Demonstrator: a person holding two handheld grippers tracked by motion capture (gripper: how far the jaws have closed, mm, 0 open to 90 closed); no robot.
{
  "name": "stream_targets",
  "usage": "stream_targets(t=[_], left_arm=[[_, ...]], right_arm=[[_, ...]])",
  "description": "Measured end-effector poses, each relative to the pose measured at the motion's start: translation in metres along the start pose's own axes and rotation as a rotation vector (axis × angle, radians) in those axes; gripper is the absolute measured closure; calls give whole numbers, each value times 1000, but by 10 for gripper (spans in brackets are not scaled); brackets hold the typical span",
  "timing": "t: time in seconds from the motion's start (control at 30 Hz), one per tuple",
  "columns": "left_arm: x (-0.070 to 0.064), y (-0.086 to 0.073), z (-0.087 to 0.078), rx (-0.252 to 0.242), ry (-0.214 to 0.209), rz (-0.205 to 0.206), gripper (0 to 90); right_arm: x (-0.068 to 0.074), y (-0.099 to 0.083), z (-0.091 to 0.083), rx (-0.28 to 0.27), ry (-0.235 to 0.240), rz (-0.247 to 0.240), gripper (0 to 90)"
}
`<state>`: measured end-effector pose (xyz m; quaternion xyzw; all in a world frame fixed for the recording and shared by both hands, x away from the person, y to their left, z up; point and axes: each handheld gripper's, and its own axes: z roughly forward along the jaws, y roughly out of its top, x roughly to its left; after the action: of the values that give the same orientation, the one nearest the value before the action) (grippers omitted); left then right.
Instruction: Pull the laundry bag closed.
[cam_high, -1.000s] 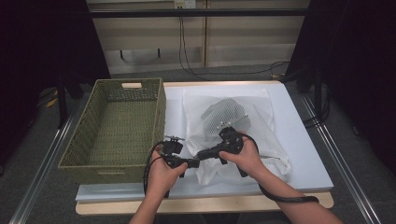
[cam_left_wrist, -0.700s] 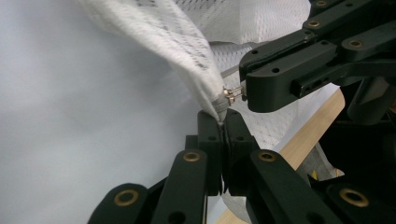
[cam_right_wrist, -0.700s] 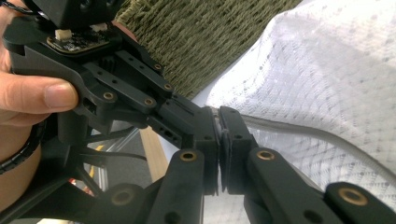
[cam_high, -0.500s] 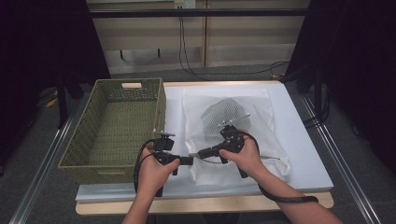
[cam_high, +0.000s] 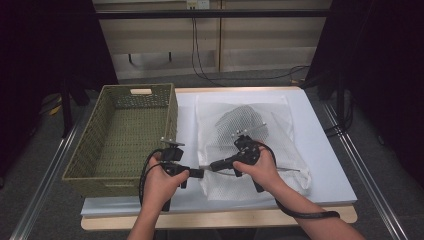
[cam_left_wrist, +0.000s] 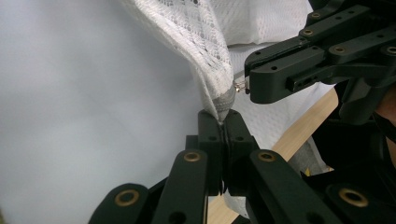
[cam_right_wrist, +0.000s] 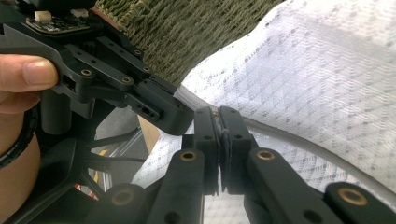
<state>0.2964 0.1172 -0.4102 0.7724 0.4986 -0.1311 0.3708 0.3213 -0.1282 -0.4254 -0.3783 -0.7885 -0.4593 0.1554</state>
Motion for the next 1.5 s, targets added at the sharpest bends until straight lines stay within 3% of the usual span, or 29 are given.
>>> stream_targets(t=[0.2, 0.27, 0.4, 0.47, 0.53, 0.73, 0.9, 0.93, 1.07, 1.1, 1.13, 1.37, 1.5], left_arm=[[-1, 1, -1, 7, -1, -14, 882], [-1, 1, -1, 9, -6, -11, 882], [1, 1, -3, 15, 4, -10, 882], [-1, 2, -4, -6, -9, -41, 882], [1, 3, -6, 12, -5, -11, 882], [0, 3, -6, 16, -26, -30, 882], [1, 3, -8, 21, -13, -25, 883], [1, 3, -9, 17, -16, -28, 883], [2, 2, -12, 6, -28, -51, 883], [3, 3, -12, 11, -26, -38, 883], [2, 2, -12, 7, -30, -56, 882], [3, 2, -14, 8, -24, -56, 883], [4, 3, -16, 7, -7, -35, 883]], right_arm=[[0, -1, 0, 11, -15, -6, 875], [-1, -2, -1, 5, -1, 5, 875], [2, -1, -1, 9, -14, -17, 875], [2, -1, 0, 8, -11, -14, 875], [2, 0, -1, 1, -3, -17, 875], [3, 0, -2, 8, -1, -17, 875], [3, 1, -2, 13, -12, -24, 875], [3, 1, -3, 16, -29, -29, 875], [0, 0, -7, 12, -25, -14, 875], [0, 0, -8, 12, -24, -16, 875], [0, 0, -8, 15, -28, -24, 875], [-4, -5, -12, 14, -29, -13, 875], [-8, -8, -19, 12, -51, -6, 875]])
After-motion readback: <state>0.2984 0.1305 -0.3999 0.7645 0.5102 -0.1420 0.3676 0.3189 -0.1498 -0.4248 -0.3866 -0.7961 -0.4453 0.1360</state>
